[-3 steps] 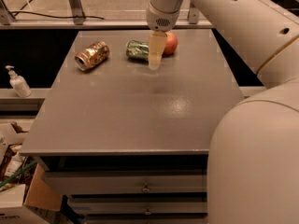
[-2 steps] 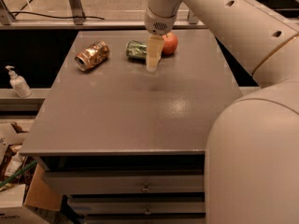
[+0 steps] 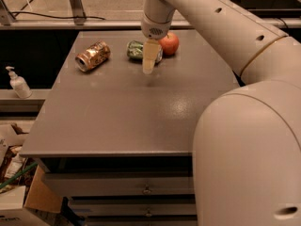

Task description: Place green can upright

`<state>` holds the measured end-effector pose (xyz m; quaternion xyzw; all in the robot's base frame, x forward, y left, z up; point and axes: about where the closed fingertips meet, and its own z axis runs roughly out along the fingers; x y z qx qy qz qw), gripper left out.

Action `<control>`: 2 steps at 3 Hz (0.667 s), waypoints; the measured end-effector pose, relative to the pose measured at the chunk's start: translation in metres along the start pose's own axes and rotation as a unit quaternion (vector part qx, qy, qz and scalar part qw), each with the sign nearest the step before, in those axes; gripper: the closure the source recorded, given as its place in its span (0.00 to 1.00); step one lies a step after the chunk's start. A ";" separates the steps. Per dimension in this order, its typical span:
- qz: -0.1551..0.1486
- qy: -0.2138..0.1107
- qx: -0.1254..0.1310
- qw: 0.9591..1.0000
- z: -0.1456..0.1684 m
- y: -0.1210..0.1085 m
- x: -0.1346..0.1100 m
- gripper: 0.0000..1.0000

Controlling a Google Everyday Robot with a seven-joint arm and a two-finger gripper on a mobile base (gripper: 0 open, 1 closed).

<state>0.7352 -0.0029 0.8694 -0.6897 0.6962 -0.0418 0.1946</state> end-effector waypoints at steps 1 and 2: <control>0.008 -0.003 -0.002 1.000 0.012 -0.009 -0.004 0.00; 0.019 -0.006 -0.003 1.000 0.020 -0.018 -0.008 0.00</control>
Offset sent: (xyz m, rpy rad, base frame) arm 0.0411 0.0164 -0.0061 0.0454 0.0159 -0.0550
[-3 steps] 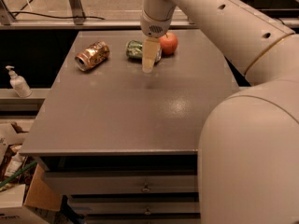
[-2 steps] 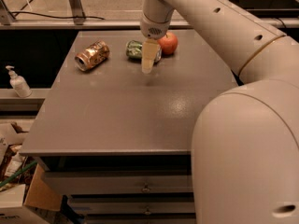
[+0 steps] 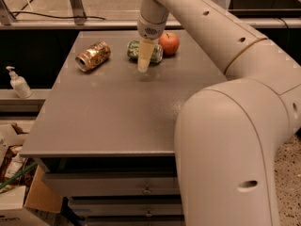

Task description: Place green can upright

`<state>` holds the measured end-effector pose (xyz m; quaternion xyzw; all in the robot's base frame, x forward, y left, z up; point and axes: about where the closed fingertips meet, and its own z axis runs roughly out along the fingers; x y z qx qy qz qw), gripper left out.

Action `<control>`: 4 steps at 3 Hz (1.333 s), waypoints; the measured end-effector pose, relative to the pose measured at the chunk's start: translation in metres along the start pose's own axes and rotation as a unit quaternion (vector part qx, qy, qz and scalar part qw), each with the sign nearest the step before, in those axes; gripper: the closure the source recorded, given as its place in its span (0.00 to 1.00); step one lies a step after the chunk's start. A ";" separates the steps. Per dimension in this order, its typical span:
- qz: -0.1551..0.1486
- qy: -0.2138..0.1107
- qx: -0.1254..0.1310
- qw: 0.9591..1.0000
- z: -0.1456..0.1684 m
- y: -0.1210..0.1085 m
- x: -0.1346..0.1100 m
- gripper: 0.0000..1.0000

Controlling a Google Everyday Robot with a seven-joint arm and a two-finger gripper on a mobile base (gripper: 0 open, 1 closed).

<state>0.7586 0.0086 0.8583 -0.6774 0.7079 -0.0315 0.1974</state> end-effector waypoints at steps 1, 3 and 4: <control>0.004 0.003 -0.006 1.000 0.009 -0.004 -0.007 0.00; 0.006 0.015 -0.021 1.000 0.025 0.000 -0.018 0.00; 0.006 0.022 -0.027 0.999 0.031 0.004 -0.020 0.17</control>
Offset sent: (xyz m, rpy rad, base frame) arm 0.0116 0.0246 -0.0089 -0.0232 0.0406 -0.0169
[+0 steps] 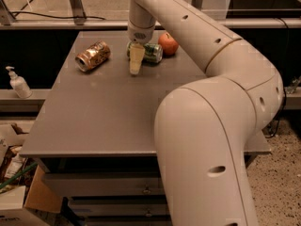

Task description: Place green can upright

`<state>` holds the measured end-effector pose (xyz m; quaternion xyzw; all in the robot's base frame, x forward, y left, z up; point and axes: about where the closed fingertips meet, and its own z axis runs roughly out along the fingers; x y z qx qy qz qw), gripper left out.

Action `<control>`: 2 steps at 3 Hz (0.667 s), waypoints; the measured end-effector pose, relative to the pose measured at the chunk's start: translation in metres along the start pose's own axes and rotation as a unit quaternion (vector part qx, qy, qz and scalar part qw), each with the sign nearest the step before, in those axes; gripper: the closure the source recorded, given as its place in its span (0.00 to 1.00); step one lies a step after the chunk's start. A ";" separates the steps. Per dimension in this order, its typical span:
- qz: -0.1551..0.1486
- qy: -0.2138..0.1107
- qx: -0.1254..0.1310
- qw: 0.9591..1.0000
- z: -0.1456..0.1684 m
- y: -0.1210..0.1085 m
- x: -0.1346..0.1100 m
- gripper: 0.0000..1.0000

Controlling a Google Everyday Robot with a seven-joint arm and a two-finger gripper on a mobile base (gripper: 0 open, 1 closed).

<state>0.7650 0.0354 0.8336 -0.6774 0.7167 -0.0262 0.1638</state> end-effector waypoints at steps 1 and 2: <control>0.001 0.005 -0.004 1.000 0.003 0.002 0.000 0.41; 0.005 0.010 -0.004 1.000 0.001 0.001 0.002 0.64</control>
Offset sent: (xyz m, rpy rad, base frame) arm -0.0005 -0.0075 0.0116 -0.0238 0.0067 -0.0276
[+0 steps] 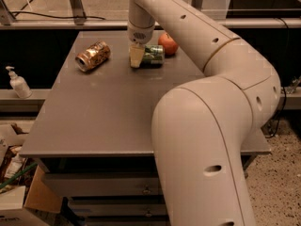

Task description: Place green can upright

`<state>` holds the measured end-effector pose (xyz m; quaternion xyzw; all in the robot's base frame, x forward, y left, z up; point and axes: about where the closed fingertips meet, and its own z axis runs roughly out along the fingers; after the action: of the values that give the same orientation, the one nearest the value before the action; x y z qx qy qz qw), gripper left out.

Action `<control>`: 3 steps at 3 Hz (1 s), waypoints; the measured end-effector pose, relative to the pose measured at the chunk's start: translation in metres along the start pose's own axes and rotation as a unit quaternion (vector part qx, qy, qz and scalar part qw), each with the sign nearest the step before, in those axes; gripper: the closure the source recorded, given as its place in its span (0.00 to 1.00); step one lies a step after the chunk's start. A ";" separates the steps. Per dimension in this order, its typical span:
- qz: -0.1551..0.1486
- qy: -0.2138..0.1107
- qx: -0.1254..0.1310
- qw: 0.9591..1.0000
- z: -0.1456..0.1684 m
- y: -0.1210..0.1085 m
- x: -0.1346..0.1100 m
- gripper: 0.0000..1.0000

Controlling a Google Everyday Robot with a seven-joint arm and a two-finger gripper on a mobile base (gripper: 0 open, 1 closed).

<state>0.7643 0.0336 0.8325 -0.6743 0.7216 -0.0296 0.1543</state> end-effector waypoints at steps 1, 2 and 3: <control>0.014 -0.011 0.000 1.000 -0.020 0.001 0.006 0.87; 0.028 -0.050 0.001 0.998 -0.055 0.011 0.018 1.00; 0.039 -0.107 0.011 0.993 -0.102 0.030 0.033 1.00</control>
Offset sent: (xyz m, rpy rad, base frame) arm -0.0636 -0.0619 0.0951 0.2334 -0.0129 -0.0480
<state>0.7074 -0.0134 0.9160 -0.6435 0.7261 0.0410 0.2387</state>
